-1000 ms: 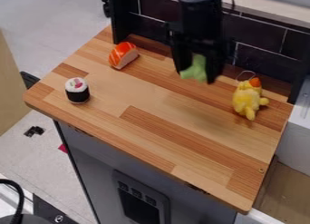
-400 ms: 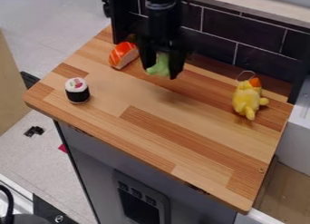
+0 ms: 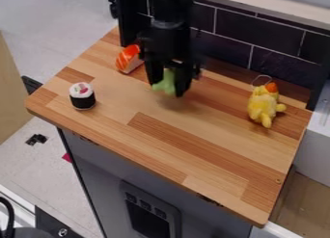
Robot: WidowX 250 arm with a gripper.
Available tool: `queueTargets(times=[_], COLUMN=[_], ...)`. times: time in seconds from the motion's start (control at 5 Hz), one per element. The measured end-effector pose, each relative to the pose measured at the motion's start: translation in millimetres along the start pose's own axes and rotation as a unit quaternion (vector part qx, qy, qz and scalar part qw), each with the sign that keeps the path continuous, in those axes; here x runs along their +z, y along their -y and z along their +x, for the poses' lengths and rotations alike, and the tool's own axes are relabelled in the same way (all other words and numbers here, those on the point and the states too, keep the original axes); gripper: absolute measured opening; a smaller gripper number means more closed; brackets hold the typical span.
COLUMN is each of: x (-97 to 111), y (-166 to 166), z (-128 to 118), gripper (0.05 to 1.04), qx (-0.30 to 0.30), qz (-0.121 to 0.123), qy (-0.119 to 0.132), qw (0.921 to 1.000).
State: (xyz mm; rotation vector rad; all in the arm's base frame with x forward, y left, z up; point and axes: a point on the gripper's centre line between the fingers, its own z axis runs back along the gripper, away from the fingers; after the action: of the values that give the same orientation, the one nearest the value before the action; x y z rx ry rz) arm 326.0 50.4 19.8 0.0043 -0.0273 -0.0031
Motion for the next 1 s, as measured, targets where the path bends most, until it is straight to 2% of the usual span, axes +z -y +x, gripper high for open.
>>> queueTargets(times=[0.2, 0.4, 0.6, 0.8, 1.0], x=[-9.5, -14.6, -16.8, -15.4, -0.2], y=[-0.2, 1.6, 4.3, 6.4, 8.1], z=[-2.7, -5.8, -8.7, -11.6, -11.5], gripper=[0.689, 0.733, 0.98, 0.999, 0.999], qx=[-0.003, -0.001, 0.006, 0.004, 0.015], qz=[-0.009, -0.014, -0.03, -0.041, -0.035], qy=[-0.006, -0.014, -0.011, -0.016, 0.002], qw=[0.9999, 0.9998, 0.9995, 0.999, 0.9993])
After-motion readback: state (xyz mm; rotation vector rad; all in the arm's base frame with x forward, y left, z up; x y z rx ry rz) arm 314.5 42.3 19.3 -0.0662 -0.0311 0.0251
